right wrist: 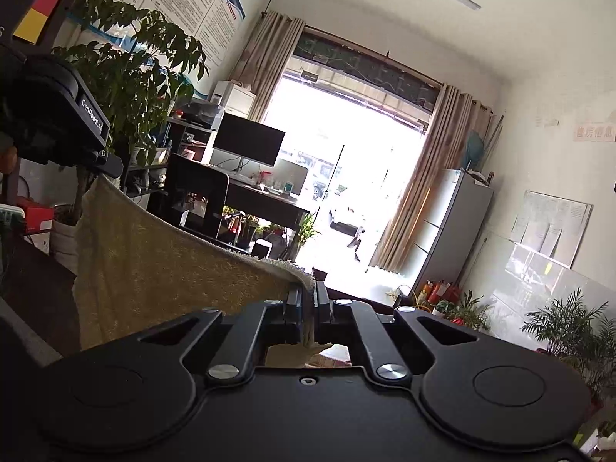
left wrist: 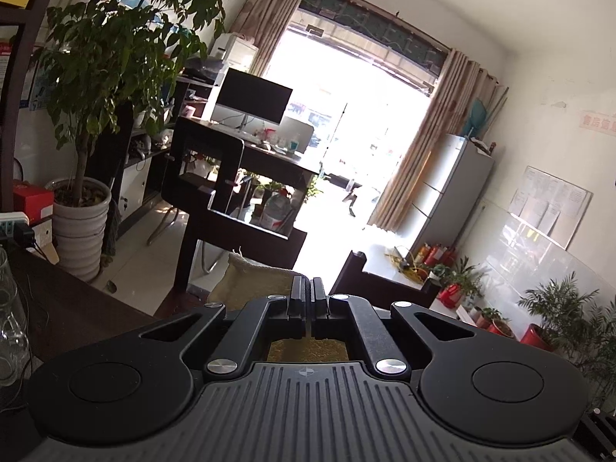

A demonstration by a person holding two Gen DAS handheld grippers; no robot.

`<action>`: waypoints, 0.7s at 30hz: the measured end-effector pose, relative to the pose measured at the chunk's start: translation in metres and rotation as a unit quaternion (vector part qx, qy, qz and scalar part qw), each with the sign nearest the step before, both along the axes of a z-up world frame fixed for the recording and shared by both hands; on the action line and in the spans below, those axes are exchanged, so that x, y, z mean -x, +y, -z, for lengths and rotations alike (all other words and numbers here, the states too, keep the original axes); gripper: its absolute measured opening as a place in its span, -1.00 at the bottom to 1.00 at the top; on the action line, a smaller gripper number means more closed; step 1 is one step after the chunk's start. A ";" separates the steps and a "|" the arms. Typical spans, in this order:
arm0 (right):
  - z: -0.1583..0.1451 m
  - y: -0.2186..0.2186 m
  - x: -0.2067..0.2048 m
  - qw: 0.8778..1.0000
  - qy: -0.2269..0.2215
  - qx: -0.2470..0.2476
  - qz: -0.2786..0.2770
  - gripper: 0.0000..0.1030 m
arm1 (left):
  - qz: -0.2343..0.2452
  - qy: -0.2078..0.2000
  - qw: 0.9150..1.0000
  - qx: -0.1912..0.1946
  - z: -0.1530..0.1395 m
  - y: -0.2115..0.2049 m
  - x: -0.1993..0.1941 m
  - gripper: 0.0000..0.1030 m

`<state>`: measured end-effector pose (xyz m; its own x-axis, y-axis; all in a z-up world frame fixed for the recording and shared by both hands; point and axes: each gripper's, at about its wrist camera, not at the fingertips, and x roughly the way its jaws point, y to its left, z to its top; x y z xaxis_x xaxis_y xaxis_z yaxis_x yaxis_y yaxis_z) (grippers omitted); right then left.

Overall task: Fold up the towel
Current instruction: 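Lift the towel with both grippers, shaking it open in the air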

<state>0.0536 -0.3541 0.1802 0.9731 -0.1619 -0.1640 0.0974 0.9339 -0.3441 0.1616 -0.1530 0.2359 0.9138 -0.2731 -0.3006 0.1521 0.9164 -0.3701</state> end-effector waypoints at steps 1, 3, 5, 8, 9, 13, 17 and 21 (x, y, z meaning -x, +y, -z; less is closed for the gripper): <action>0.000 -0.001 -0.002 1.000 -0.003 0.001 0.001 -0.89 | -0.003 -0.008 1.000 0.001 -0.001 -0.001 -0.001 -0.95; -0.001 -0.002 -0.006 1.000 -0.010 0.000 0.003 -0.89 | -0.005 -0.016 1.000 0.002 -0.002 -0.002 0.001 -0.95; 0.002 -0.005 -0.007 1.000 -0.007 -0.003 0.002 -0.89 | -0.007 -0.022 1.000 0.000 0.000 -0.003 0.006 -0.95; 0.012 -0.005 0.001 1.000 -0.001 -0.002 -0.005 -0.89 | -0.009 -0.019 1.000 -0.001 0.012 -0.002 0.018 -0.95; 0.017 -0.005 0.005 1.000 0.002 -0.001 -0.006 -0.89 | -0.011 -0.015 1.000 -0.001 0.019 -0.001 0.023 -0.95; 0.034 0.002 0.022 1.000 0.021 0.004 -0.020 -0.89 | -0.020 0.002 1.000 -0.003 0.047 0.006 0.045 -0.95; 0.049 0.010 0.045 0.999 0.040 0.003 -0.034 -0.89 | -0.025 0.020 0.999 -0.010 0.069 0.014 0.068 -0.95; 0.062 0.019 0.076 0.996 0.068 -0.005 -0.051 -0.89 | -0.030 0.042 0.999 -0.014 0.095 0.024 0.099 -0.95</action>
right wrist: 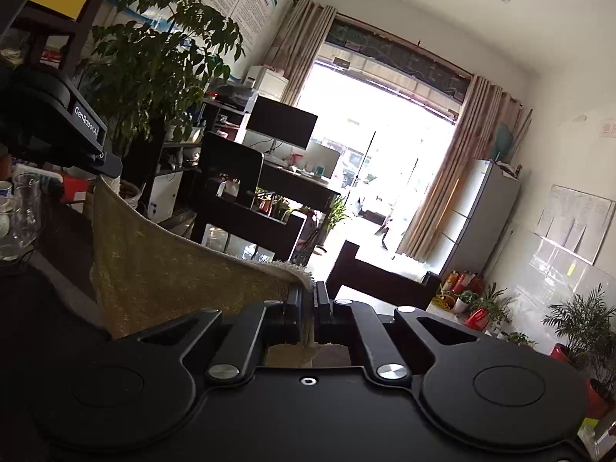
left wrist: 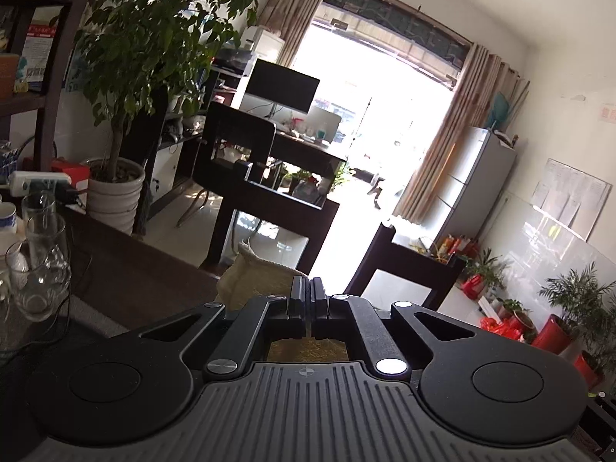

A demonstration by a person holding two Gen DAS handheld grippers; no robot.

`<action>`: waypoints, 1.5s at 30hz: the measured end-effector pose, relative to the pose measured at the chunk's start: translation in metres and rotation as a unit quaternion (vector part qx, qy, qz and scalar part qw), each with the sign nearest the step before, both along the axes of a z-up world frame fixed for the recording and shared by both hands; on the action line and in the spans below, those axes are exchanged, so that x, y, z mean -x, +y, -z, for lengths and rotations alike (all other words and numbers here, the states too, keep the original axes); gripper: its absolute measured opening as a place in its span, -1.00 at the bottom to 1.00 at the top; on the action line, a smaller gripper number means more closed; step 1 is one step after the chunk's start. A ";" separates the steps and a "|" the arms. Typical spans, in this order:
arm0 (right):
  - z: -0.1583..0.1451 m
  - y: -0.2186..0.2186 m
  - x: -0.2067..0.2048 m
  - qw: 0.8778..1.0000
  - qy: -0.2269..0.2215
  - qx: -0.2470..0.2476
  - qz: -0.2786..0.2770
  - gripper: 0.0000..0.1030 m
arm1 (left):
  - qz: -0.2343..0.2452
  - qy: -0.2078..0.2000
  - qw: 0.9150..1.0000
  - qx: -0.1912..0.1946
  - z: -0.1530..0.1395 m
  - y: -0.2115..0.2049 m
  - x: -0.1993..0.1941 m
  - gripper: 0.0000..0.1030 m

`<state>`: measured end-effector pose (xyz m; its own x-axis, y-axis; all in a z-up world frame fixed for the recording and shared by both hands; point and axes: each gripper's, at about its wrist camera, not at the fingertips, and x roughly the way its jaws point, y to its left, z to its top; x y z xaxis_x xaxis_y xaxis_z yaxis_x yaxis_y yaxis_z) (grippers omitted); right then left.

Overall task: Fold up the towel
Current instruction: 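Lift the towel with both grippers, shaking it open in the air, then lower the spread towel flat onto the tray with both grippers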

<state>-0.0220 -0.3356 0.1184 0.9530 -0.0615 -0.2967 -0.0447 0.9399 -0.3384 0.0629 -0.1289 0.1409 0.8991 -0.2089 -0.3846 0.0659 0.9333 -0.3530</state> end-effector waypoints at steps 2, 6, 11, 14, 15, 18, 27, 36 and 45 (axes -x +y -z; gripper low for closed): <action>0.007 0.005 0.014 1.000 0.013 0.000 -0.010 -0.89 | 0.001 0.010 1.000 -0.011 0.012 0.004 0.015 -0.95; 0.021 0.015 0.036 0.999 0.046 -0.006 -0.024 -0.89 | 0.007 0.042 0.999 -0.025 0.038 0.011 0.041 -0.95; 0.033 0.026 0.058 0.996 0.082 -0.014 -0.039 -0.89 | 0.016 0.064 0.997 -0.045 0.058 0.019 0.066 -0.95; 0.036 0.031 0.069 0.994 0.100 -0.015 -0.050 -0.89 | 0.024 0.071 0.996 -0.057 0.065 0.023 0.081 -0.95; 0.036 0.033 0.074 0.992 0.108 -0.017 -0.055 -0.89 | 0.026 0.077 0.995 -0.059 0.067 0.024 0.087 -0.95; 0.036 0.036 0.084 0.990 0.122 -0.014 -0.068 -0.89 | 0.038 0.093 0.993 -0.069 0.079 0.027 0.103 -0.95; 0.035 0.037 0.096 0.982 0.161 -0.010 -0.099 -0.89 | 0.052 0.123 0.988 -0.074 0.093 0.024 0.124 -0.95; 0.050 0.024 0.085 0.980 0.183 -0.002 -0.079 -0.89 | 0.024 0.130 0.989 -0.072 0.090 0.027 0.105 -0.95; 0.055 0.018 0.052 0.983 0.176 0.001 -0.059 -0.89 | 0.006 0.114 0.992 -0.060 0.083 0.017 0.071 -0.95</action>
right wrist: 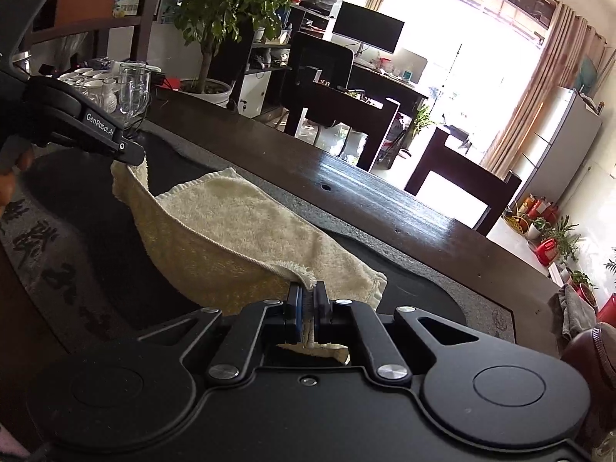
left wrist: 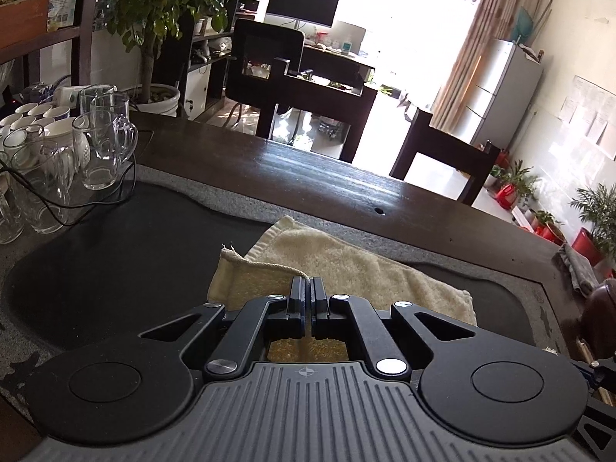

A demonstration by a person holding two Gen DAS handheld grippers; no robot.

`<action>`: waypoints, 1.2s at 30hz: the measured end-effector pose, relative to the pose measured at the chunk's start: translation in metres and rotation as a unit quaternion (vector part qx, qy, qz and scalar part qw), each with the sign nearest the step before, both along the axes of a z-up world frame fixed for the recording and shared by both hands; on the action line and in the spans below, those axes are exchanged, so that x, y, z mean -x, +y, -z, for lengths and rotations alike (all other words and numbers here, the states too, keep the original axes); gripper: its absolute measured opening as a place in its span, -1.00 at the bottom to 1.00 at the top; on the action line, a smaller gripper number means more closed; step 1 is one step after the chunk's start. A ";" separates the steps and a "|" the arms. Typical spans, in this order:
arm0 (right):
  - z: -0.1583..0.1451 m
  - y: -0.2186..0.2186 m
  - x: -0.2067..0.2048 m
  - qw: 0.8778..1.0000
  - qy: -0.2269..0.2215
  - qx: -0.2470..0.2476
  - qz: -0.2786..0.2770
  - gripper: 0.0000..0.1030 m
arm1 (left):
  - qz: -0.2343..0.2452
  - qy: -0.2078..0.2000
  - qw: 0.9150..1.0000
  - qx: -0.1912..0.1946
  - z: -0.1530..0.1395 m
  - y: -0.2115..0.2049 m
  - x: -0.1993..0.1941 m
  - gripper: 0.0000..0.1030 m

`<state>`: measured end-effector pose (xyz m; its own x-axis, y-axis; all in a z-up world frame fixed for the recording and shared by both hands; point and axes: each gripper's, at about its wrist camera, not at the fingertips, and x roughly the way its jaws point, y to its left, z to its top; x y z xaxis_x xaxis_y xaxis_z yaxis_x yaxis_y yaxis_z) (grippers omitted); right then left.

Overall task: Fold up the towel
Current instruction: 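Lower the spread towel flat onto the tray with both grippers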

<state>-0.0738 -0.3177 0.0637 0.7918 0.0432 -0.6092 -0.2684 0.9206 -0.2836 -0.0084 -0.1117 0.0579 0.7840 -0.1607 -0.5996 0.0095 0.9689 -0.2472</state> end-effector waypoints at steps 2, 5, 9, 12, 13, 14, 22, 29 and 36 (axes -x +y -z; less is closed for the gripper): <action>0.002 -0.002 -0.009 1.000 0.000 0.002 0.003 -0.89 | -0.002 -0.002 1.000 0.002 -0.002 -0.002 -0.010 -0.95; 0.004 -0.006 -0.025 1.000 0.001 0.004 0.009 -0.89 | -0.002 -0.008 1.000 0.001 -0.003 -0.007 -0.026 -0.95; 0.006 -0.012 -0.045 1.000 0.000 0.009 0.017 -0.89 | 0.002 -0.010 1.000 -0.002 -0.002 -0.016 -0.050 -0.95; 0.008 -0.015 -0.059 1.000 0.000 0.014 0.024 -0.89 | 0.001 -0.005 1.000 -0.002 -0.001 -0.022 -0.069 -0.95; 0.009 -0.016 -0.064 1.000 0.000 0.017 0.026 -0.89 | 0.001 -0.006 1.000 -0.006 0.000 -0.025 -0.075 -0.95; 0.011 -0.017 -0.069 0.999 -0.001 0.020 0.028 -0.89 | 0.000 -0.006 1.000 -0.008 0.001 -0.027 -0.079 -0.95; 0.027 -0.019 -0.115 0.998 0.005 0.041 0.048 -0.89 | -0.003 -0.002 1.000 -0.031 0.016 -0.047 -0.130 -0.94; 0.057 -0.021 -0.151 0.996 0.024 0.044 0.072 -0.89 | -0.019 0.017 0.999 -0.038 0.038 -0.057 -0.170 -0.94; 0.075 -0.029 -0.169 0.994 0.038 0.028 0.099 -0.88 | -0.033 0.024 0.998 -0.045 0.050 -0.053 -0.187 -0.94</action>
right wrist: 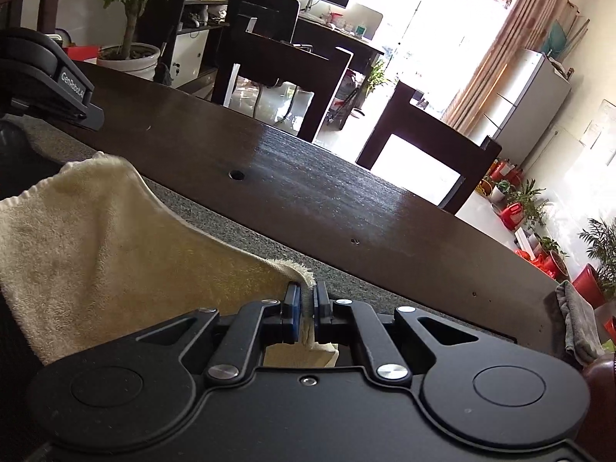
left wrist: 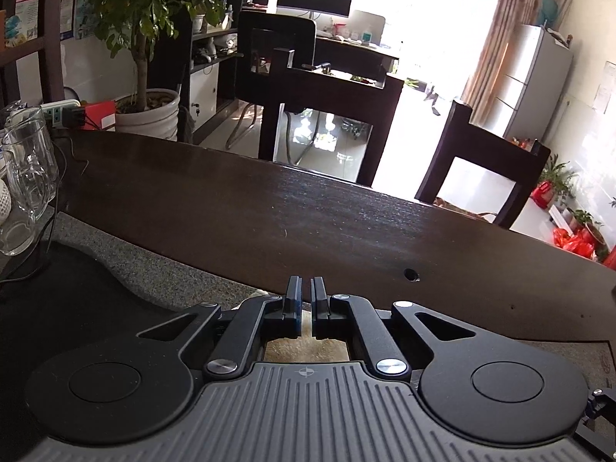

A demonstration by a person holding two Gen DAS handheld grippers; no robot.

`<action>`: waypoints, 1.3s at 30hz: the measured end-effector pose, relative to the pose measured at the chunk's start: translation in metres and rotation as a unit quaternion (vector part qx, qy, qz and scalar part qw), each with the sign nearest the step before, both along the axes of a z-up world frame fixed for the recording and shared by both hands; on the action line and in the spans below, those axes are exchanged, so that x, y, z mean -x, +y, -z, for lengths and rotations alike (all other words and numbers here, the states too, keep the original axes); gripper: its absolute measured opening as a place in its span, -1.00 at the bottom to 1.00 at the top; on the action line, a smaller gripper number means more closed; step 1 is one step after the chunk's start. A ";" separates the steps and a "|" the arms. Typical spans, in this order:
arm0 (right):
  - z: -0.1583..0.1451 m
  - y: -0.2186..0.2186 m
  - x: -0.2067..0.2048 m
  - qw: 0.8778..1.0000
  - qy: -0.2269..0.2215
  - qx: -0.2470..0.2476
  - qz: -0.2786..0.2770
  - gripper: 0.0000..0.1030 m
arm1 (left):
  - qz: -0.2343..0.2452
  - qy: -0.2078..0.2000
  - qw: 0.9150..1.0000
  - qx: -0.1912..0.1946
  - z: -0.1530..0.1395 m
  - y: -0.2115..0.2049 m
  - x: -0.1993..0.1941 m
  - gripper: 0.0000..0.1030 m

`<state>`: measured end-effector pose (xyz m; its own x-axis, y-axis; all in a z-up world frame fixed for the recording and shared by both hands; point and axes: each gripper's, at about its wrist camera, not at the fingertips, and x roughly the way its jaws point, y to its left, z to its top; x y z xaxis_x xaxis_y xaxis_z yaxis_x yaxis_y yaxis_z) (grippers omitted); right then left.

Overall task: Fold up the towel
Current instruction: 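Lower the spread towel flat onto the tray with both grippers, then open both grippers and release the towel edge onto the tray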

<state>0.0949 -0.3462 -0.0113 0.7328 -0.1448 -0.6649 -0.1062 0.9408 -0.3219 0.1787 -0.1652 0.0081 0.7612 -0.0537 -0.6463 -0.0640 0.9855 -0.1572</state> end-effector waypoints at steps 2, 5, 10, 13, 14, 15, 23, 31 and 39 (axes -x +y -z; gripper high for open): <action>0.002 -0.003 -0.003 1.000 0.005 -0.004 0.004 -0.58 | -0.003 0.003 1.000 0.002 0.002 0.003 -0.002 -0.94; 0.004 -0.006 -0.006 1.000 0.001 -0.005 0.007 -0.36 | -0.009 0.005 1.000 -0.001 0.003 0.010 -0.001 -0.93; 0.001 -0.010 -0.007 1.000 0.001 -0.001 0.011 -0.36 | -0.018 0.012 1.000 -0.008 0.003 0.029 0.010 -0.90; -0.002 -0.015 0.001 1.000 0.000 0.000 0.014 -0.36 | -0.025 0.016 0.999 -0.014 0.004 0.044 0.020 -0.85; -0.001 -0.017 0.006 1.000 0.002 -0.001 0.017 -0.36 | -0.028 0.018 0.999 -0.015 0.004 0.048 0.022 -0.84; -0.001 -0.019 0.010 1.000 0.004 -0.003 0.019 -0.36 | -0.032 0.021 0.999 -0.015 0.004 0.053 0.026 -0.83; 0.001 -0.020 0.046 0.999 0.026 -0.011 0.022 -0.36 | -0.064 0.045 0.997 -0.012 0.008 0.086 0.052 -0.74; 0.004 -0.015 0.071 0.999 0.041 -0.022 0.023 -0.36 | -0.072 0.063 0.995 -0.008 0.015 0.098 0.070 -0.66; 0.014 -0.015 0.081 0.997 0.059 -0.043 0.035 -0.36 | -0.068 0.075 0.995 -0.005 0.020 0.096 0.075 -0.53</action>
<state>0.0136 -0.3609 -0.0250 0.6388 -0.1313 -0.7581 -0.0710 0.9711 -0.2280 0.1038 -0.0697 -0.0123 0.6562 0.0505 -0.7529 -0.2186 0.9677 -0.1256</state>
